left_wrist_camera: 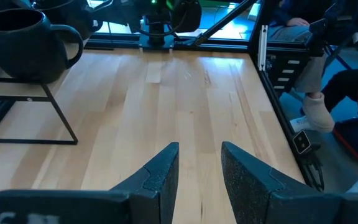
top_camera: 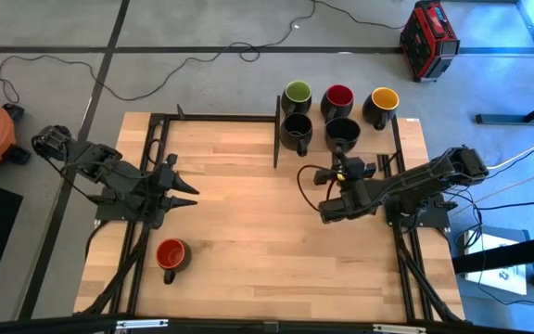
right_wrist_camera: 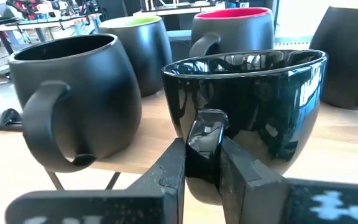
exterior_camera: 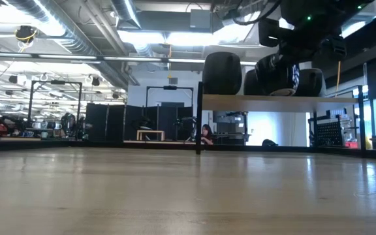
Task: Place coffee mugs
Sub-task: Put the black mug on the shelf
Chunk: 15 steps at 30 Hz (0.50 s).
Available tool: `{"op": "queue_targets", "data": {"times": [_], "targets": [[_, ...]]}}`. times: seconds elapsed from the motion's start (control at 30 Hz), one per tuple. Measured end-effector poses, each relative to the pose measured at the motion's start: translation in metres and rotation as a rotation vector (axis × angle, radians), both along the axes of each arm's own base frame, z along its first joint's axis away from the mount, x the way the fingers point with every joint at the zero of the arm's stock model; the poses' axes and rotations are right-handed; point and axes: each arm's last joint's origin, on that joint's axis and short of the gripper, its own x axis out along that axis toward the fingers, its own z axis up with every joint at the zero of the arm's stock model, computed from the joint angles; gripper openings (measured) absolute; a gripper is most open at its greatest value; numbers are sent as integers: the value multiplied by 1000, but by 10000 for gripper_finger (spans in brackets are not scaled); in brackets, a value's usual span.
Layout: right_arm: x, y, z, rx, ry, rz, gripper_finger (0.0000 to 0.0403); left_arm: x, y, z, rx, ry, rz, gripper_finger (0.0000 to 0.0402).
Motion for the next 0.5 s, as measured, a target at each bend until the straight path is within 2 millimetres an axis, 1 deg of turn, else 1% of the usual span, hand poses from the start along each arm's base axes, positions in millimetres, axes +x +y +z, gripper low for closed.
{"op": "queue_targets", "data": {"times": [0.27,0.5], "targets": [[6,-6,0,6,47,-2,47,0,0,0,0,0,-1,115],[13,-4,0,17,44,25,47,0,0,0,0,0,-1,115]]}}
